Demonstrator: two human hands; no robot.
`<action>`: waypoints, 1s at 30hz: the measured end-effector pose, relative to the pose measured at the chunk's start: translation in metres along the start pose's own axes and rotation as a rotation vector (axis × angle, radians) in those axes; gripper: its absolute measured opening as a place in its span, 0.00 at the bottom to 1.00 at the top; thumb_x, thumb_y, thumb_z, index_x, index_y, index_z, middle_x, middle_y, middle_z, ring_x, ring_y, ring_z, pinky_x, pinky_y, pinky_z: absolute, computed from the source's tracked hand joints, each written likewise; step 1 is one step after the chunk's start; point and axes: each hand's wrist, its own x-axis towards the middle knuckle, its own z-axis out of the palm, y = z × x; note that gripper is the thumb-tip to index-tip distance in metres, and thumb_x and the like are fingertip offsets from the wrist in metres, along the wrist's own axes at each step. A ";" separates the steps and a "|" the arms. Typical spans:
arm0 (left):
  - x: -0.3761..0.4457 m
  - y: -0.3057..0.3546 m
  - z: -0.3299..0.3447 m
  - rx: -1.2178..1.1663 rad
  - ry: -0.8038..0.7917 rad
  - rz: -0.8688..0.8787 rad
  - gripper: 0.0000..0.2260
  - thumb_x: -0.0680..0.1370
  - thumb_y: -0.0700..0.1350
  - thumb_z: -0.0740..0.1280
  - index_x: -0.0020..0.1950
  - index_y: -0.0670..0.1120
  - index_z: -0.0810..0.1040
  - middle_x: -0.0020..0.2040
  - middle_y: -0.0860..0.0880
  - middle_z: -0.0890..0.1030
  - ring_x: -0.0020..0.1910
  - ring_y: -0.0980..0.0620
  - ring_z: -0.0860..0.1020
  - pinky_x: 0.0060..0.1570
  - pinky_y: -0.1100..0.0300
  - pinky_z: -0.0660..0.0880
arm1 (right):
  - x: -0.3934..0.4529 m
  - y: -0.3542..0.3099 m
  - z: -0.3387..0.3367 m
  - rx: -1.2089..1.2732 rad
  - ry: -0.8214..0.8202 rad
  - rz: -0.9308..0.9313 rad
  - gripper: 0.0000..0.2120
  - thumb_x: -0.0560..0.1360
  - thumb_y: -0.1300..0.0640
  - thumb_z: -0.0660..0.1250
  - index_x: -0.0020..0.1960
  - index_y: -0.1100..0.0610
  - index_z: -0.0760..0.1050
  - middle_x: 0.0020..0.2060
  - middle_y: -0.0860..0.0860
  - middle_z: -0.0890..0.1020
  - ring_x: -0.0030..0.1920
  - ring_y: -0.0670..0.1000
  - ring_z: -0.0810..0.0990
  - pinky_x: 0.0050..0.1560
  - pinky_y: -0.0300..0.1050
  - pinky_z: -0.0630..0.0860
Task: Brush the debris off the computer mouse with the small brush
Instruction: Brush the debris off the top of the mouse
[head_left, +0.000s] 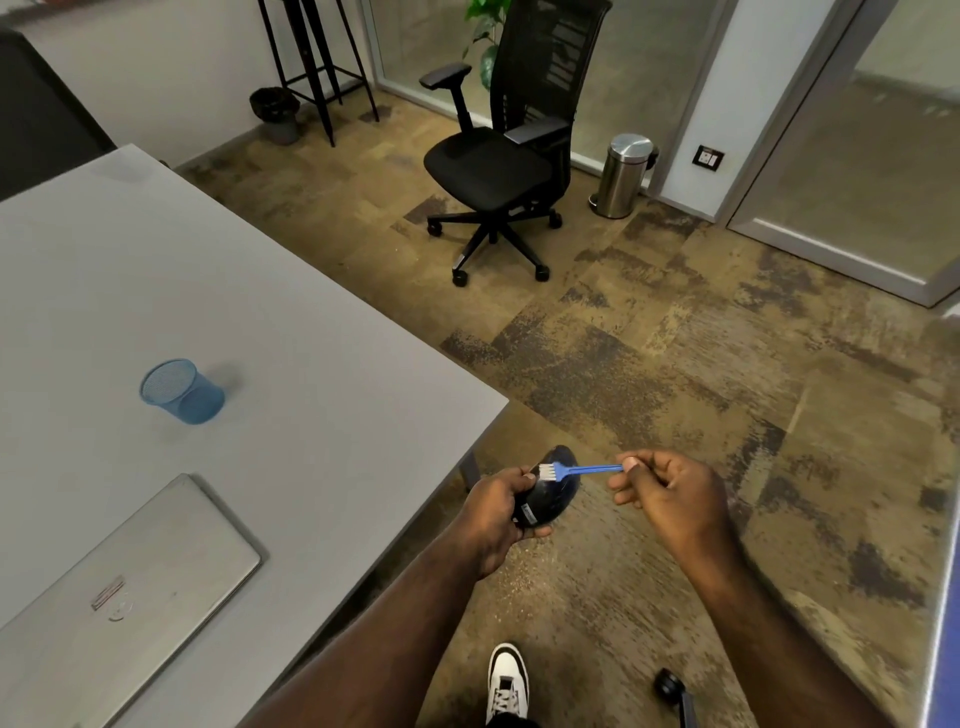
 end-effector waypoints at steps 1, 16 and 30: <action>0.000 0.000 0.000 0.003 -0.006 -0.001 0.12 0.80 0.42 0.57 0.56 0.45 0.79 0.55 0.40 0.80 0.48 0.44 0.80 0.39 0.53 0.79 | 0.003 0.003 0.000 -0.025 0.039 0.029 0.07 0.78 0.58 0.66 0.45 0.49 0.81 0.32 0.42 0.86 0.31 0.44 0.85 0.35 0.39 0.79; -0.001 0.003 -0.005 -0.053 -0.008 0.005 0.15 0.80 0.42 0.56 0.64 0.41 0.75 0.55 0.40 0.80 0.46 0.45 0.80 0.41 0.52 0.78 | -0.005 0.006 0.001 0.021 -0.122 0.089 0.07 0.78 0.63 0.66 0.46 0.55 0.82 0.32 0.48 0.86 0.32 0.48 0.85 0.32 0.38 0.79; -0.005 0.006 -0.007 -0.155 -0.009 -0.029 0.15 0.80 0.42 0.57 0.63 0.40 0.75 0.55 0.39 0.79 0.46 0.44 0.82 0.38 0.51 0.80 | 0.004 0.018 0.005 0.067 0.069 0.150 0.09 0.79 0.64 0.65 0.46 0.53 0.80 0.31 0.46 0.86 0.32 0.47 0.85 0.33 0.41 0.79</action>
